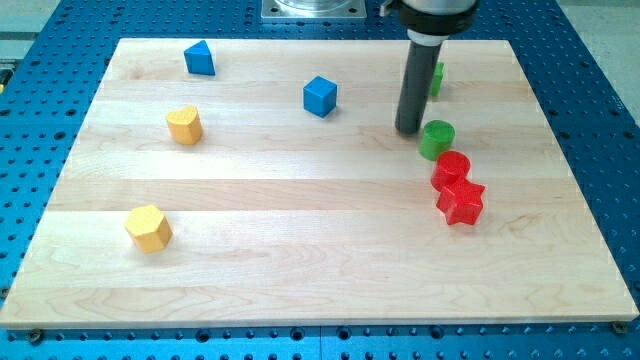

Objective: Move the green star towards the green circle

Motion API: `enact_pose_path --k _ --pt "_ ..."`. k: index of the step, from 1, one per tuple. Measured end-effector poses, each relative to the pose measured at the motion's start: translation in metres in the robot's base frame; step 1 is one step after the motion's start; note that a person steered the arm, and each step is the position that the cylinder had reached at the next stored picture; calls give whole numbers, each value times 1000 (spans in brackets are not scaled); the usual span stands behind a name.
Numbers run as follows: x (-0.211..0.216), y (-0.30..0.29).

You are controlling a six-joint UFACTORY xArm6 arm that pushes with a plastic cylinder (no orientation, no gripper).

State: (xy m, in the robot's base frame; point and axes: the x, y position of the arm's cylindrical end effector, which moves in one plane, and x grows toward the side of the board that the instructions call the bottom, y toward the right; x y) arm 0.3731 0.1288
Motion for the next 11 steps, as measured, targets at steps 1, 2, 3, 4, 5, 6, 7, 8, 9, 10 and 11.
enact_pose_path --k 1,2,3,4,5,6,7,8,9,10,11 --pt "4 14" --pt "9 16" --pt "-16 74" --pt "-104 99" --pt "-153 56" --pt "-103 20" --pt "-61 50" --pt "-69 49" --pt "-102 37" --pt "-60 34" --pt "-42 39"
